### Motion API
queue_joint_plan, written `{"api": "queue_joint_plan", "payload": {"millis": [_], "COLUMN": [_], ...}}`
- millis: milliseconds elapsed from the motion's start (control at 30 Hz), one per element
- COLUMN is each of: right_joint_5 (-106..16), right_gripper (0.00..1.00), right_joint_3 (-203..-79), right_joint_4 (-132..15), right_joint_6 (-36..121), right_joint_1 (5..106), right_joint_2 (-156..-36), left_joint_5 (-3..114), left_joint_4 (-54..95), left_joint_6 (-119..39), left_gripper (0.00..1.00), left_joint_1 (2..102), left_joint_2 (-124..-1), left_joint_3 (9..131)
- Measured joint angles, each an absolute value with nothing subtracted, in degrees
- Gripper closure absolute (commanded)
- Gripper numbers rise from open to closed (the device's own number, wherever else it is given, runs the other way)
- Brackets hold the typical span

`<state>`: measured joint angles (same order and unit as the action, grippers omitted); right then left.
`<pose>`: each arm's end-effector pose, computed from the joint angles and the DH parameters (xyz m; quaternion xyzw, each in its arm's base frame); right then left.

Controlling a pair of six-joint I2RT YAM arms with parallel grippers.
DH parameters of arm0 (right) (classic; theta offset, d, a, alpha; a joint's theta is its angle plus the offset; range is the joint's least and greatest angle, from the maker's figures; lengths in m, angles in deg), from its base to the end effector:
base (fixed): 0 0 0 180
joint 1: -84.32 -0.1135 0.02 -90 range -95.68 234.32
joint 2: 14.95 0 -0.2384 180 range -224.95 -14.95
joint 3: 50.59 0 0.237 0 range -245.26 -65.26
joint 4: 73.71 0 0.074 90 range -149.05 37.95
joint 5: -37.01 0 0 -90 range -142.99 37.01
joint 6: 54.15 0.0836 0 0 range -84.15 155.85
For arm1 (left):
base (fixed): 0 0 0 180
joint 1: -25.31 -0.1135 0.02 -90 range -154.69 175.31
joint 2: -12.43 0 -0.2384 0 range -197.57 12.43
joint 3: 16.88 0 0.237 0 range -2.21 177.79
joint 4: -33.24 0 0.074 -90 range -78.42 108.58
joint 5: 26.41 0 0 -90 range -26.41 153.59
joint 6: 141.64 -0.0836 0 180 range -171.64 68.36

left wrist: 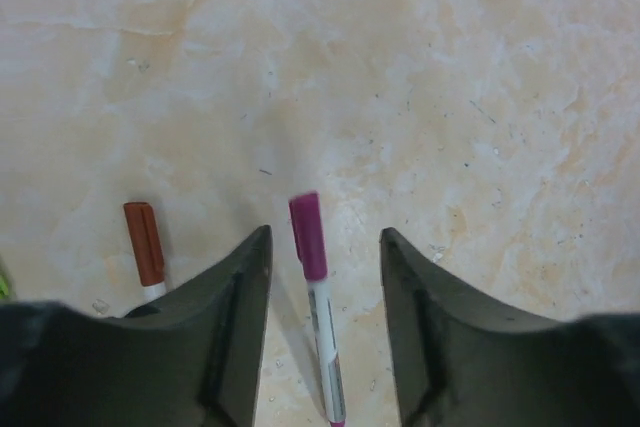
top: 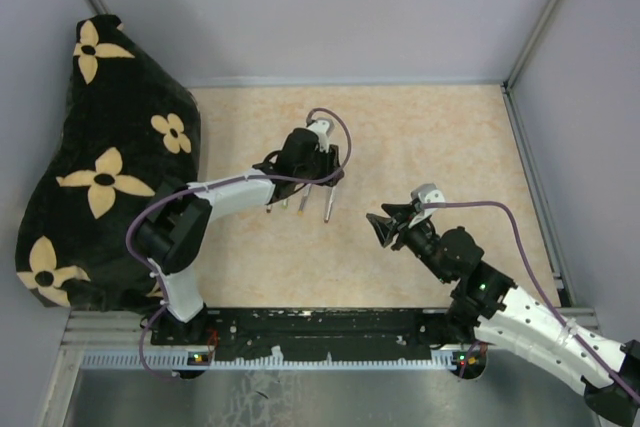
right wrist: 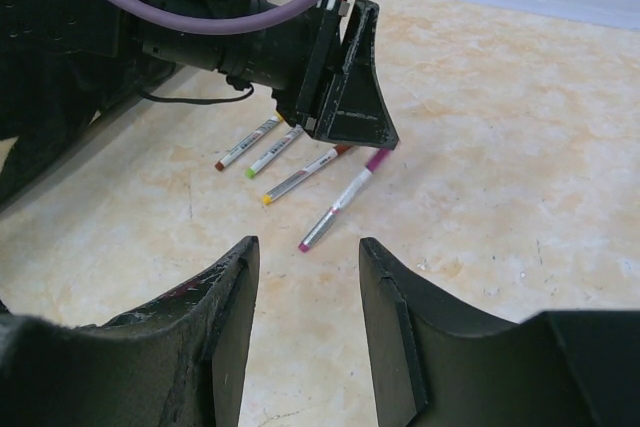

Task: Insert the pens into the pen caps

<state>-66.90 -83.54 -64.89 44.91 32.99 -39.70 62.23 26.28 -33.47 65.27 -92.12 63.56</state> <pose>0.1364 0.1383 0.2454 -0.1750 0.6889 0.2767 0.6467 0.3292 -0.2785 0.1661 0.1703 0.8538 -0.2480 0.4249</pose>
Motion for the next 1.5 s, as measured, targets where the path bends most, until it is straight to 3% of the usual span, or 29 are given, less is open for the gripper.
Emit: {"api": "queue_joint_plan", "payload": {"millis": [167, 367, 433, 467, 533, 567, 633, 667, 1167, 1500], "right_joint_5": [-67.05, -67.20, -67.51, -67.71, -68.43, -68.95, -69.72, -70.22, -82.42, -85.35], "right_gripper": [0.56, 0.55, 0.53, 0.50, 0.44, 0.36, 0.05, 0.01, 0.01, 0.01], "right_joint_3": [-83.54, -83.54, -83.54, -83.52, -83.32, -83.17, -82.91, -82.82, -78.56, -77.25], "right_joint_4": [-64.85, -64.41, -64.22, -64.11, -63.98, -63.74, -63.71, -63.45, -61.40, -59.50], "right_joint_6": [44.91, 44.93, 45.00, 45.06, 45.19, 45.39, 45.81, 46.05, 51.97, 53.65], "right_joint_1": [33.01, 32.99, 32.99, 33.01, 33.01, 32.99, 32.99, 33.01, 33.01, 33.01], "right_joint_2": [-39.70, -39.40, -39.31, -39.22, -38.94, -38.70, -38.52, -38.54, -33.65, -30.33], "left_joint_5": [65.11, 70.97, 73.09, 73.81, 75.38, 76.45, 77.88, 78.53, 86.20, 90.81], "left_joint_4": [24.53, 23.44, 24.20, 24.68, 26.48, 28.01, 28.53, 28.75, 23.72, 16.82], "left_joint_6": [-33.53, -33.49, -33.42, -33.34, -32.94, -32.57, -32.11, -31.98, -27.78, -23.50], "left_gripper": [0.21, 0.15, 0.01, 0.00, 0.00, 0.00, 0.00, 0.00, 0.00, 0.00], "left_joint_1": [65.01, 64.90, 64.90, 64.90, 64.90, 64.90, 64.90, 64.90, 64.90, 64.90], "left_joint_2": [-91.29, -80.80, -74.92, -72.25, -66.27, -62.51, -57.43, -54.88, -27.10, -18.75], "left_joint_3": [63.50, 59.30, 56.29, 54.78, 50.49, 47.13, 42.76, 40.37, 20.90, 16.05]}}
